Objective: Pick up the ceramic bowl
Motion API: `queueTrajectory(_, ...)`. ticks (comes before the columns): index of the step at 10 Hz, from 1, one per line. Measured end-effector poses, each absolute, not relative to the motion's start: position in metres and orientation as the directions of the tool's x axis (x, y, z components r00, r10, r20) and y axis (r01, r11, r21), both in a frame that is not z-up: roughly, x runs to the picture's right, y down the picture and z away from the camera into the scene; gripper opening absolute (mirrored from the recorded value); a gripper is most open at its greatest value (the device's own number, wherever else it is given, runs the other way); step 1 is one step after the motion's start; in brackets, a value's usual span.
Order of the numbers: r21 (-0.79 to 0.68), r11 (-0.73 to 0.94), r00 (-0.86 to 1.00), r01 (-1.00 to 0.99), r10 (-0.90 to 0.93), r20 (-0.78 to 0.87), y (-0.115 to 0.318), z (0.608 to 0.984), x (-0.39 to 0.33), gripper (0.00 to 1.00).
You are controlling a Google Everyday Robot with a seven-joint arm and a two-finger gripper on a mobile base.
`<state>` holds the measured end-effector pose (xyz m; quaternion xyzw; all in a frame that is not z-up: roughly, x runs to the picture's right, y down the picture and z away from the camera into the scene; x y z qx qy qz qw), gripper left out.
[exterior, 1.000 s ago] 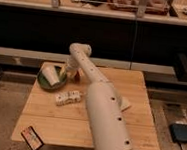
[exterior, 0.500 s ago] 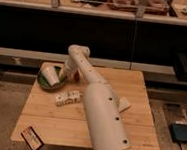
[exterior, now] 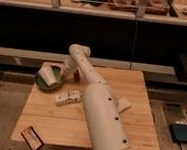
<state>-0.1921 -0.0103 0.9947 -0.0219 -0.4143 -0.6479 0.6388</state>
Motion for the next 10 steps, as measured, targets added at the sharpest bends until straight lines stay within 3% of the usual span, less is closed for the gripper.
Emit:
queueTrajectory(5, 0.610, 0.249, -0.145, 0.753, -0.840, 0.522, -0.069, 0.933, -0.173, 0.01)
queueTrajectory(10, 0.687, 0.317, -0.175, 0.654, -0.820, 0.545, -0.067, 0.904, -0.164, 0.01)
